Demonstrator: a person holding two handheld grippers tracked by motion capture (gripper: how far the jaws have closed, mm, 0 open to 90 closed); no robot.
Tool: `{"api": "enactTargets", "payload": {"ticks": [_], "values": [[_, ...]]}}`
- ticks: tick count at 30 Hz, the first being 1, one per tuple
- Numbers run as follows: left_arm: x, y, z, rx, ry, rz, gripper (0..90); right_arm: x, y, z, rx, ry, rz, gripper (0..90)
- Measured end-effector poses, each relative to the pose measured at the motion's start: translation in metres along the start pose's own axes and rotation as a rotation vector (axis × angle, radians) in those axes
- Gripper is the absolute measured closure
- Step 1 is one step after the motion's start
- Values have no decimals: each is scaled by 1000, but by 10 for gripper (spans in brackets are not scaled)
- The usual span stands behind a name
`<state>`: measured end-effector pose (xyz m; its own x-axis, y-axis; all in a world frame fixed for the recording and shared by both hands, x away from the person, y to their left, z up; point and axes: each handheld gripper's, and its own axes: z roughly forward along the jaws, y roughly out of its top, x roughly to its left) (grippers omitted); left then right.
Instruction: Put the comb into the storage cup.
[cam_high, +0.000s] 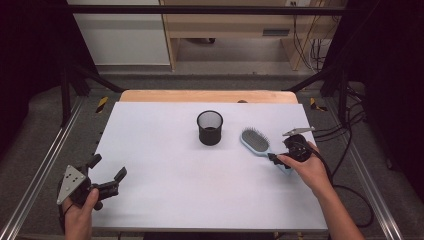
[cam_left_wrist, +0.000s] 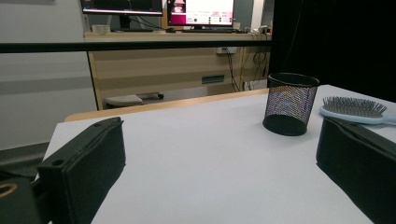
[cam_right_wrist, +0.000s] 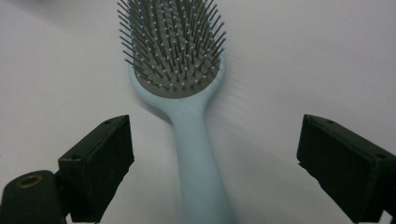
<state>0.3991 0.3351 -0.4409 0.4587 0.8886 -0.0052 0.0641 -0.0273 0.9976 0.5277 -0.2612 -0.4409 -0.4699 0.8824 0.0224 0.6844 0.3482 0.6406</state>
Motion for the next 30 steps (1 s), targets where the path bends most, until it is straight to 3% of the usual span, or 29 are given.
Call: {"api": "enactTargets", "payload": {"ticks": [6,22,30], "values": [[0,-1,1,7,-4,-3,14,3,1,6,5,11,-12,148],[0,-1,1,6,-6,-2,14,1,1,4,-28,20,-24,428],[0,0,1,5,-5,0,14,1,-1,8,-9,34,-50,511]]}}
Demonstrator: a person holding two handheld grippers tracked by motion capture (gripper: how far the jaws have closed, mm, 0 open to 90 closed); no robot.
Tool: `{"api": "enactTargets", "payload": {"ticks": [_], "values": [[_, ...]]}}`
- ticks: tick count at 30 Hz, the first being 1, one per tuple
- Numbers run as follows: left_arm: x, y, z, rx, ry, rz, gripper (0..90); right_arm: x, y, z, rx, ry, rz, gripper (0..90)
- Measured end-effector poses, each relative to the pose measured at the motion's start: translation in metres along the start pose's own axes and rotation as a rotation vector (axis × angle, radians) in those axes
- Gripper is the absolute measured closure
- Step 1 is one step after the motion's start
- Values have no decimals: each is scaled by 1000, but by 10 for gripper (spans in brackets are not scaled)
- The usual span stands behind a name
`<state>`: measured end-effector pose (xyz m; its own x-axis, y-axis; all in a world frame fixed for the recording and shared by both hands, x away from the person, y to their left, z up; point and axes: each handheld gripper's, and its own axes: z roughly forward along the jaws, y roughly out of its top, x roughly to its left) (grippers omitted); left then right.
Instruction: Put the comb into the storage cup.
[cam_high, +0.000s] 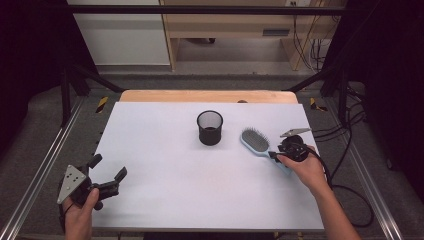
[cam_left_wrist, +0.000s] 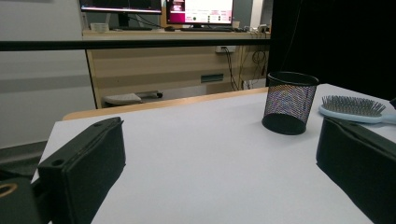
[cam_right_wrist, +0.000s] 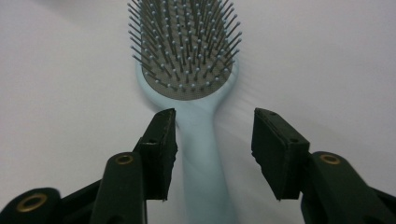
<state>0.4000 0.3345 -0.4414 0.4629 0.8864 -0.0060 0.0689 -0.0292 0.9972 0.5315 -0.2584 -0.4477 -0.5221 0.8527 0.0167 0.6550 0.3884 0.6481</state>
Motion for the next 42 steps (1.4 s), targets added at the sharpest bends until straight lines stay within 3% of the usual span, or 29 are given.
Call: {"api": "enactTargets", "payload": {"ticks": [9,18,26,33,42], "values": [[1,0,0,1,0,0,14,9,-1,13,38,13,-60,578],[1,0,0,0,-1,1,14,8,-1,17,63,3,-67,648],[-1,0,2,7,-7,6,14,9,-1,20,90,-5,-93,653],[-2,0,1,9,-7,10,14,8,2,21,119,20,-107,691],[0,0,0,1,-2,3,14,13,3,20,129,-18,-113,696]]}}
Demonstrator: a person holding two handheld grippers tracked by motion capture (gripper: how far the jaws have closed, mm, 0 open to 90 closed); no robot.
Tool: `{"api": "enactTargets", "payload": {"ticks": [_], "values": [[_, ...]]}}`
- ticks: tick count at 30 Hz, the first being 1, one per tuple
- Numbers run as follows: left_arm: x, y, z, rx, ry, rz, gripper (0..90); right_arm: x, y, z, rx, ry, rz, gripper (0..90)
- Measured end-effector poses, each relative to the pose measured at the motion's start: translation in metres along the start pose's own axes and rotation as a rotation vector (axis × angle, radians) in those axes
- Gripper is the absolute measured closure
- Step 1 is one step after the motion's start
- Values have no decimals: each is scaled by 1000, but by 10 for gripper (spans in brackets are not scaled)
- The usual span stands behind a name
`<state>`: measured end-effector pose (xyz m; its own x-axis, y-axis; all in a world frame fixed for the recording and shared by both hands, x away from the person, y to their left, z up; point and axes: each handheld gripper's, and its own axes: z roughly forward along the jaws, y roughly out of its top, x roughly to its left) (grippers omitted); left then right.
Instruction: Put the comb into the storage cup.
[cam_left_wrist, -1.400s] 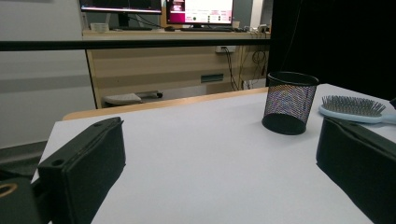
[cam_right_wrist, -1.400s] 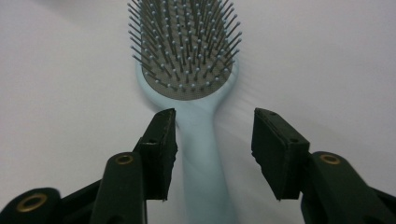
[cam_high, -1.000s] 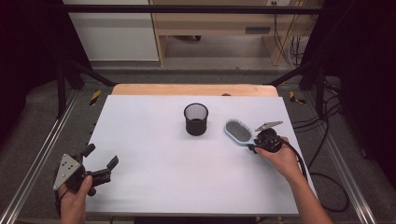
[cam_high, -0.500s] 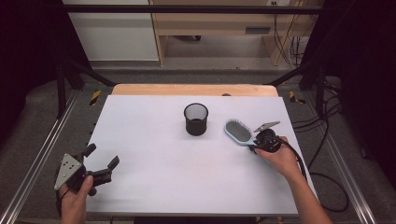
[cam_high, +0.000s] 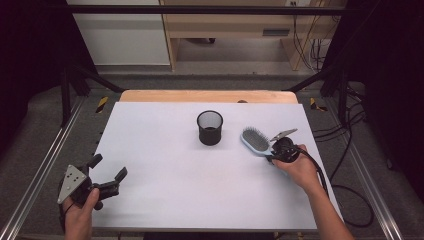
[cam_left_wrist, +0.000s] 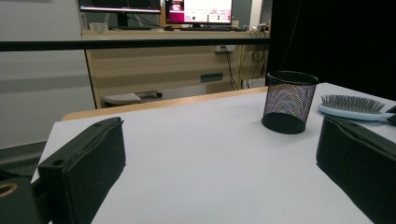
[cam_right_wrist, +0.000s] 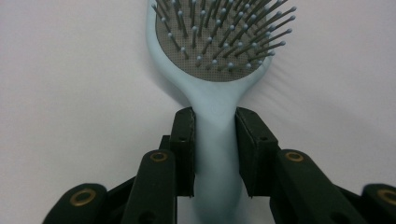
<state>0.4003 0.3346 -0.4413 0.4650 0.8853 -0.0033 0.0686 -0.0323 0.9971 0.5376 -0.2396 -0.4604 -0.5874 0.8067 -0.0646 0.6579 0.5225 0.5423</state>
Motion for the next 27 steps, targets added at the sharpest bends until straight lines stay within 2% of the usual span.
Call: {"api": "enactTargets", "payload": {"ticks": [3,10,12,14,18,24,26,27], "values": [[0,0,0,1,0,-1,14,1,-1,-2,-3,0,-1,696],[0,0,0,2,2,0,14,8,-3,-15,-55,-21,1,696],[0,0,1,3,1,0,14,14,-6,-23,-104,-38,1,696],[0,0,1,4,0,-1,14,18,-8,-26,-126,-58,3,696],[-1,0,1,9,-2,2,14,25,-13,-30,-159,-58,14,696],[-3,1,3,4,-3,9,14,32,-23,-38,-244,-65,43,696],[-5,1,5,1,-3,1,14,35,-26,-40,-278,-73,50,696],[-5,1,5,1,-3,1,14,35,-26,-40,-278,-73,50,696]]}}
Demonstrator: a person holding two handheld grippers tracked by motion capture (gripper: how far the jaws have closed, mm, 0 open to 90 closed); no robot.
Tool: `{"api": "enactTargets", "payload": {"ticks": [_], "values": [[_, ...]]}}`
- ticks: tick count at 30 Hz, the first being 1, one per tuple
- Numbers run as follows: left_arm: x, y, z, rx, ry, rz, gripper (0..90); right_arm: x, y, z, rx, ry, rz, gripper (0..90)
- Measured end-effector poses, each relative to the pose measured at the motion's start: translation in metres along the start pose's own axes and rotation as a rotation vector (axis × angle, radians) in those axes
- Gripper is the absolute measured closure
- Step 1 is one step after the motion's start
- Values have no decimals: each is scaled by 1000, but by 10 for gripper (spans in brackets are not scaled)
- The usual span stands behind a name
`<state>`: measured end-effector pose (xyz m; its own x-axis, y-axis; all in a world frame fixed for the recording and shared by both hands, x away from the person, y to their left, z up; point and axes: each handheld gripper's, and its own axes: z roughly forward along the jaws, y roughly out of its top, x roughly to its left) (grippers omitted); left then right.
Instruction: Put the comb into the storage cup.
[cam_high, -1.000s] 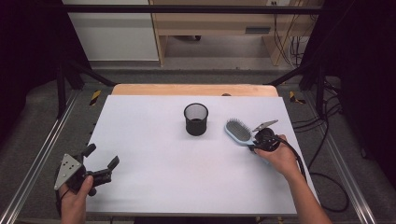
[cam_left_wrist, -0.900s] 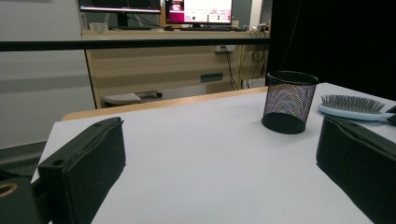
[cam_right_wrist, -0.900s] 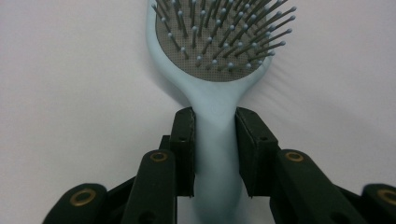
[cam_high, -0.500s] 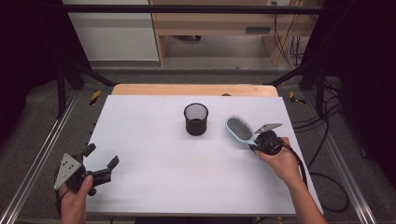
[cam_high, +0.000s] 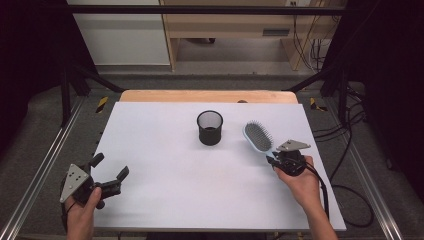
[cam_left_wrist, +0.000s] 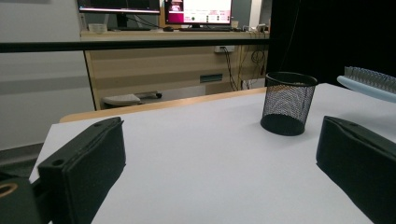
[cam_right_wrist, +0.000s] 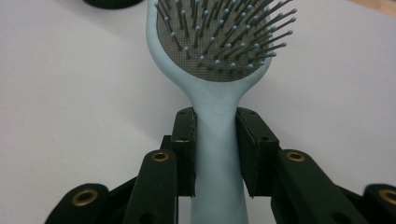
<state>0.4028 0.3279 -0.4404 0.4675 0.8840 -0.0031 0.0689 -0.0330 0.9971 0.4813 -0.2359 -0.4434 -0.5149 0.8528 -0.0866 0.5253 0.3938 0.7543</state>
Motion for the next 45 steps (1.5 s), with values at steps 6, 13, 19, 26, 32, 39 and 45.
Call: {"api": "enactTargets", "payload": {"ticks": [6,13,19,26,32,39,45], "values": [[-11,1,2,5,-18,-1,14,13,-2,-9,-112,12,18,696],[-17,3,5,-5,-11,-26,15,26,1,-15,-189,38,25,696],[-32,7,1,-6,-1,-31,18,39,8,-14,-217,66,-2,696],[-51,12,7,-10,-47,-17,16,52,14,-11,-238,95,-2,696],[-60,18,11,-10,-76,-32,16,59,17,-10,-262,115,14,696],[-79,38,21,-13,-135,-4,19,64,22,-5,-263,130,21,697],[-87,52,33,5,-175,34,17,70,32,-6,-296,133,15,696]]}}
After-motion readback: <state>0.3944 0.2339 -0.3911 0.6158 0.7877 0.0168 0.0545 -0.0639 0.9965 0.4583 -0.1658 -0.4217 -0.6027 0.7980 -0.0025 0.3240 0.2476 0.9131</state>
